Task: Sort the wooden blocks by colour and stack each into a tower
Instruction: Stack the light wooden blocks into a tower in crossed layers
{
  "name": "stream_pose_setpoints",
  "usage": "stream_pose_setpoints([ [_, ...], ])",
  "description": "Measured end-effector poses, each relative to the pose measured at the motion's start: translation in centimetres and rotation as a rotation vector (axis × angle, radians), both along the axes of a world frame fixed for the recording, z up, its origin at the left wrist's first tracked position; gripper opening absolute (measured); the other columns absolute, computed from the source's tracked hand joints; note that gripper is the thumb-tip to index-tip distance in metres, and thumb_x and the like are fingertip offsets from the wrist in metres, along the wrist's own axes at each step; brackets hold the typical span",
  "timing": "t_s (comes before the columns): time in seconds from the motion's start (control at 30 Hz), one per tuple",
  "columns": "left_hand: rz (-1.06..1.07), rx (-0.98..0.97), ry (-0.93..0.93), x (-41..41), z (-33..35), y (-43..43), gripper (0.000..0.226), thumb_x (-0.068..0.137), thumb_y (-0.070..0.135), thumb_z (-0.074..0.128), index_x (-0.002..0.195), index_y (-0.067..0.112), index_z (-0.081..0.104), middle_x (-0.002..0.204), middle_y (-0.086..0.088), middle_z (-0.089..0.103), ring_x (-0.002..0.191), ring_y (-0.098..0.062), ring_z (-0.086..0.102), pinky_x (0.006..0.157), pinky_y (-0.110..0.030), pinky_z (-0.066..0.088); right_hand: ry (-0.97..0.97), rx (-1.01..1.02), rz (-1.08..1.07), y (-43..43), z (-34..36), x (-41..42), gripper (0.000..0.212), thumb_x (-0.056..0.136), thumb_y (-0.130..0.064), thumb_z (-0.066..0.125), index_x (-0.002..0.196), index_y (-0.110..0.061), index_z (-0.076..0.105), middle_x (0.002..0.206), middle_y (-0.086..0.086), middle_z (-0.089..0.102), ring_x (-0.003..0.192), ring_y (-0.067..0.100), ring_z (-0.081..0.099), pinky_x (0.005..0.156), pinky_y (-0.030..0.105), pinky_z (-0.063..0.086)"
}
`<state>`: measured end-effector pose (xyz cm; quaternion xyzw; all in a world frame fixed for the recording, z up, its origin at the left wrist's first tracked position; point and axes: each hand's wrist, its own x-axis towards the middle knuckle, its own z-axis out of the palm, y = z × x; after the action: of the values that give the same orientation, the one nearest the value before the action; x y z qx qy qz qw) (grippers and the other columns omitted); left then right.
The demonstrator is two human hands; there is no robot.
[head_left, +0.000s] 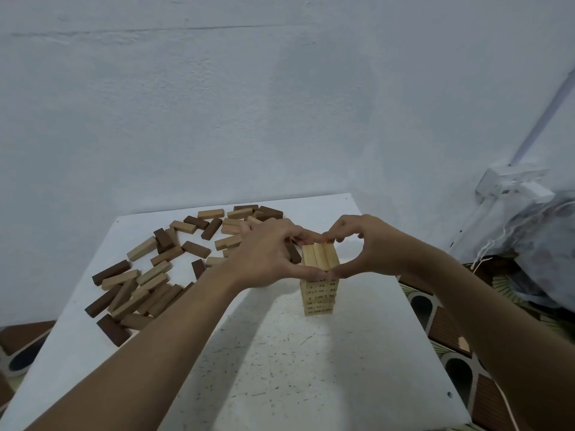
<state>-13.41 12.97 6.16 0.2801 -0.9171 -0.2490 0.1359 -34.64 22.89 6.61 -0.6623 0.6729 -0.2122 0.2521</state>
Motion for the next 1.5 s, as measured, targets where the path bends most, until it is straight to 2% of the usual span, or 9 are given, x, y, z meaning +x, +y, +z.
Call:
stream_pose_setpoints([
  [0.1,0.005,0.041,0.008,0.3,0.2,0.1,0.062,0.058,0.081,0.074,0.114,0.057,0.065,0.107,0.022,0.061,0.108,0.009,0.046,0.105,-0.05,0.027,-0.018,-0.003,-0.001,0.3,-0.1,-0.3,0.066,0.066,-0.042,0.091,0.126,-0.039,0.064,0.116,-0.021,0.057,0.11,-0.003,0.05,0.087,0.016,0.042],
  [0.33,-0.042,0.153,0.109,1.7,-1.7,0.3,0.065,0.062,0.074,0.081,0.121,0.066,0.055,0.123,0.032,0.059,0.12,0.006,0.05,0.107,-0.051,0.041,-0.088,-0.034,-0.031,1.4,-1.7,-0.7,0.074,0.064,-0.048,0.088,0.131,-0.039,0.059,0.119,-0.023,0.056,0.111,-0.002,0.051,0.082,0.013,0.042],
  [0.5,0.04,0.187,0.159,1.6,-4.4,0.6,0.076,0.066,0.083,0.073,0.132,0.051,0.055,0.129,0.024,0.059,0.126,-0.004,0.049,0.106,-0.054,0.042,-0.216,-0.081,-0.058,1.8,-2.6,-0.3,0.061,0.06,-0.053,0.083,0.116,-0.052,0.06,0.116,-0.022,0.062,0.109,-0.001,0.055,0.089,0.032,0.05],
  [0.7,0.068,0.307,0.301,1.5,-5.2,1.9,0.061,0.074,0.061,0.078,0.129,0.044,0.058,0.122,0.025,0.061,0.118,0.002,0.051,0.092,-0.025,0.041,-0.506,-0.121,-0.12,2.8,-4.2,0.1,0.055,0.072,-0.049,0.085,0.123,-0.037,0.067,0.115,-0.013,0.068,0.118,0.01,0.058,0.101,0.047,0.05],
  [0.8,0.051,0.395,0.32,1.6,-5.6,2.1,0.054,0.078,0.052,0.079,0.127,0.04,0.061,0.121,0.024,0.064,0.12,0.002,0.054,0.097,-0.024,0.041,-0.619,-0.116,-0.135,3.2,-5.2,0.3,0.057,0.072,-0.044,0.083,0.124,-0.029,0.064,0.121,-0.004,0.067,0.123,0.014,0.057,0.104,0.051,0.049],
  [0.93,0.036,0.401,0.304,1.7,-6.1,1.9,0.053,0.08,0.053,0.078,0.128,0.042,0.058,0.125,0.019,0.064,0.126,-0.002,0.053,0.103,-0.025,0.041,-0.618,-0.109,-0.134,3.2,-5.8,0.5,0.063,0.071,-0.047,0.083,0.128,-0.03,0.06,0.131,-0.006,0.063,0.13,0.015,0.053,0.104,0.057,0.047],
  [1.1,0.019,0.392,0.309,1.4,-5.7,1.9,0.053,0.078,0.05,0.079,0.126,0.04,0.058,0.121,0.023,0.063,0.121,0.001,0.055,0.09,-0.005,0.04,-0.56,-0.089,-0.126,2.9,-5.8,0.6,0.056,0.075,-0.047,0.081,0.126,-0.035,0.061,0.132,-0.015,0.062,0.13,0.009,0.052,0.105,0.054,0.046],
  [1.3,0.002,0.367,0.272,1.2,-5.8,1.3,0.057,0.077,0.063,0.078,0.127,0.048,0.056,0.127,0.026,0.06,0.126,-0.002,0.052,0.105,-0.037,0.046,-0.54,-0.084,-0.128,2.7,-5.8,0.7,0.059,0.074,-0.049,0.081,0.128,-0.039,0.059,0.13,-0.018,0.062,0.128,0.006,0.053,0.105,0.052,0.047],
  [1.5,-0.002,0.352,0.245,0.9,-5.4,1.0,0.058,0.072,0.077,0.069,0.125,0.057,0.054,0.127,0.032,0.056,0.122,0.006,0.048,0.095,-0.031,0.042,-0.547,-0.101,-0.133,2.7,-5.6,0.9,0.058,0.072,-0.055,0.081,0.124,-0.039,0.062,0.128,-0.017,0.063,0.127,0.007,0.054,0.104,0.053,0.048],
])
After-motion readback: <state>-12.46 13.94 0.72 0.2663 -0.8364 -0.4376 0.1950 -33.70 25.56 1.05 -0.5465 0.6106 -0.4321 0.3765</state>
